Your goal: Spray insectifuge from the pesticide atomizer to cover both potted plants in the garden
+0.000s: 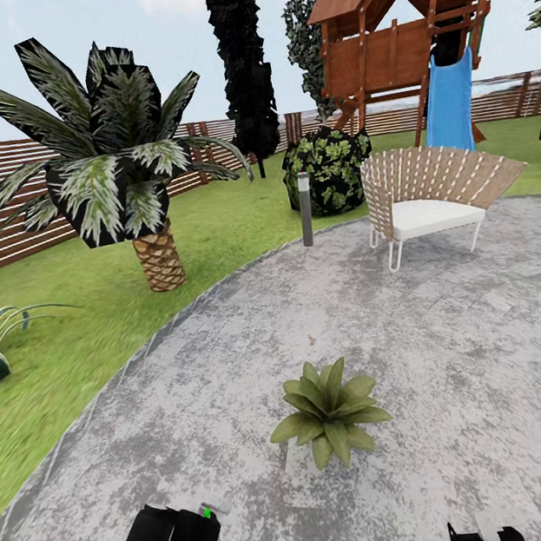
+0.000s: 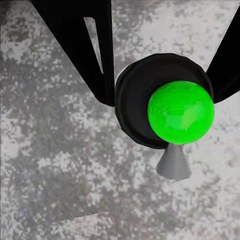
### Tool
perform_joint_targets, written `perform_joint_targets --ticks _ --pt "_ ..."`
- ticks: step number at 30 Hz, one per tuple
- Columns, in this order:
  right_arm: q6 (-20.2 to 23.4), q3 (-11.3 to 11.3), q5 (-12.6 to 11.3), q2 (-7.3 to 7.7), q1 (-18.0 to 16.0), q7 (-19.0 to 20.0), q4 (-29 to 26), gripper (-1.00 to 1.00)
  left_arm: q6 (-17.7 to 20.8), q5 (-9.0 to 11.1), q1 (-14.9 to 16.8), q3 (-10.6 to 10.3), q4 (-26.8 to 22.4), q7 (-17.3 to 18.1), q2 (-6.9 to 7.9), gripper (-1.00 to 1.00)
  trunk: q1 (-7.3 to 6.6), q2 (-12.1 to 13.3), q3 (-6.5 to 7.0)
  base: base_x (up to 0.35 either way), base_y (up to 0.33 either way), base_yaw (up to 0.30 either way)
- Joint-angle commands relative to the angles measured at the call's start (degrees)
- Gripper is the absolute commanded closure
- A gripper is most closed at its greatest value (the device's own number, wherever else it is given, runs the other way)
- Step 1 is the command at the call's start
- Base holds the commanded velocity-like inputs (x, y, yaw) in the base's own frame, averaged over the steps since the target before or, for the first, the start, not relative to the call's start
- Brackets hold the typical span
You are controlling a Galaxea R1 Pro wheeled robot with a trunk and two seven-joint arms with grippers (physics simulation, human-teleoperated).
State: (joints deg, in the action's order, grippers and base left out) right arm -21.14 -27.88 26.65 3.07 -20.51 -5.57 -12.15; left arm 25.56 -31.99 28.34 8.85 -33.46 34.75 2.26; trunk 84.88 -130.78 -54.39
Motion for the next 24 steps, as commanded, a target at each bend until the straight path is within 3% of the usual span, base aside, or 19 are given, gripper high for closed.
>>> perform_joint_targets --ticks 1,5,8,15,16,24 --pt "-0.22 -0.33 0.60 -0.04 -0.06 -0.23 0.08 -1.00 0.73 -0.39 0.08 0.30 -0.76 0.53 -0.04 1.00 -0.01 -0.02 -0.05 0.023 0.000 -0.011" --pt "-0.22 -0.40 0.54 -0.07 -0.05 -0.30 0.03 -1.00 4.57 -0.30 0.63 0.04 -1.68 0.73 -0.70 1.00 -0.01 -0.02 -0.02 0.128 0.000 -0.168" --pt "-0.22 -0.46 0.52 -0.08 -0.06 -0.32 -0.01 -1.00 6.47 -0.27 1.45 -2.21 -1.77 0.89 -0.77 1.00 -0.01 -0.02 0.01 0.278 0.000 -0.272" --pt "-0.22 -0.73 0.56 -0.02 -0.06 -0.40 -0.07 -1.00 7.11 -0.22 2.02 -3.54 -1.85 0.95 -0.43 1.00 -0.01 -0.02 0.02 0.329 0.000 -0.288" --pt "-0.25 -0.85 0.54 0.11 -0.06 -0.41 -0.14 -1.00 6.98 -0.38 2.16 -3.74 -1.79 1.09 0.45 1.00 -0.01 -0.02 0.02 0.005 0.000 -0.003" --pt "-0.31 -0.66 0.63 -0.07 -0.06 -0.24 0.01 -1.00 6.67 -0.44 1.99 -3.84 -1.79 2.64 0.30 1.00 -0.01 -0.02 0.02 0.001 0.000 0.000"
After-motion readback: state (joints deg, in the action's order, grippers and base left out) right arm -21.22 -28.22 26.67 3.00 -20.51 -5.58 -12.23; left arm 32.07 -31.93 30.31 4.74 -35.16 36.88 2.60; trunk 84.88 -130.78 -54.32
